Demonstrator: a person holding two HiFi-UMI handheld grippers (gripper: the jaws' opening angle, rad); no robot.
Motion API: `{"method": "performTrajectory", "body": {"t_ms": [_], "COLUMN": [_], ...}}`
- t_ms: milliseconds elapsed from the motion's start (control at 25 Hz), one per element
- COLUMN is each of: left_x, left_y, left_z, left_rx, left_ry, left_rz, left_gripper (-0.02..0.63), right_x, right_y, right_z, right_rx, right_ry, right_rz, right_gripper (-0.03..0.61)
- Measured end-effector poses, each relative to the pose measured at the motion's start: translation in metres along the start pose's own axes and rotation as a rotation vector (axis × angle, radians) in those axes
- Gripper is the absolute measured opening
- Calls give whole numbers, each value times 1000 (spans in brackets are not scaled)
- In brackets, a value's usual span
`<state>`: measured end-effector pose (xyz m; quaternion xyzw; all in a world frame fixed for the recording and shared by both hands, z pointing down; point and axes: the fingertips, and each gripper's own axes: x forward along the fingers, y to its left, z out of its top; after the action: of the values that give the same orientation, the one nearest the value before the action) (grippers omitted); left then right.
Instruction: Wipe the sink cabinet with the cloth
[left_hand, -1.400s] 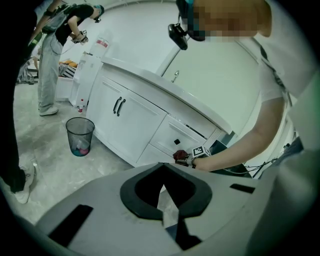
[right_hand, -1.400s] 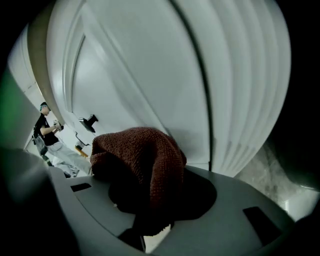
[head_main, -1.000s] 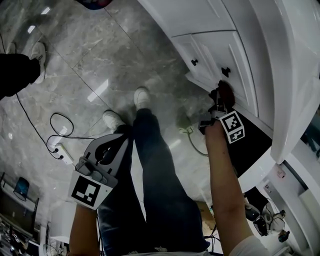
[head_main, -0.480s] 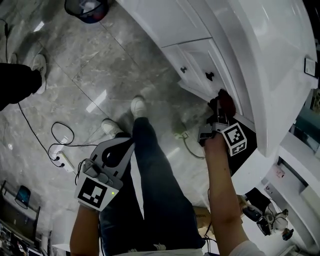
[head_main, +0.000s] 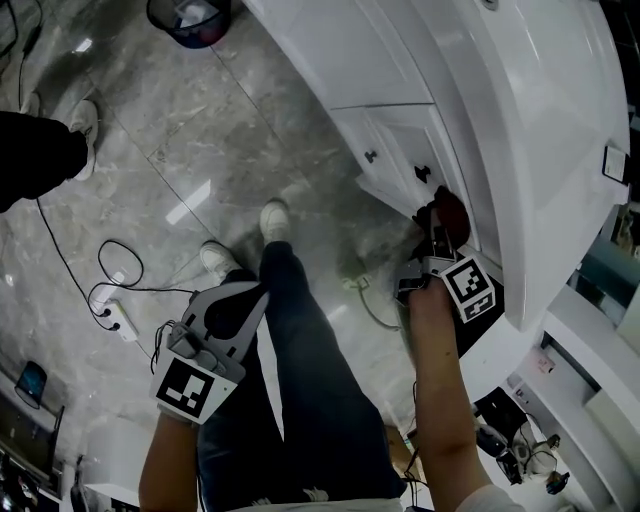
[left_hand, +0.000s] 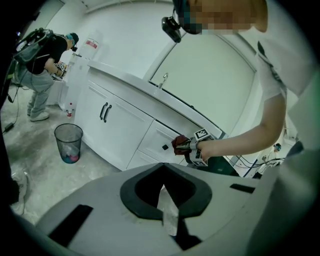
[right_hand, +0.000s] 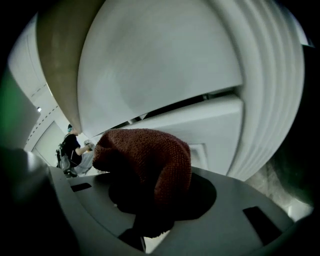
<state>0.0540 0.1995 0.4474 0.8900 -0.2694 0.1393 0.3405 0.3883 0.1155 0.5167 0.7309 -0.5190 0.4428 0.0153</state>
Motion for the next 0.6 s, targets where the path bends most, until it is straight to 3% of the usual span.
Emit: {"method": "performTrajectory", "body": {"t_ms": [600], "left_x": [-11], "left_y": [37], "left_z": [7], "left_rx": [-73], "left_ry": [-60], "left_rz": [104], "left_gripper": [11], "right_x": [57], "right_y": [98], "right_z": [-2], "right_rx": [-6], "right_ry": [90], "right_rz": [129], "right_gripper": [117]}}
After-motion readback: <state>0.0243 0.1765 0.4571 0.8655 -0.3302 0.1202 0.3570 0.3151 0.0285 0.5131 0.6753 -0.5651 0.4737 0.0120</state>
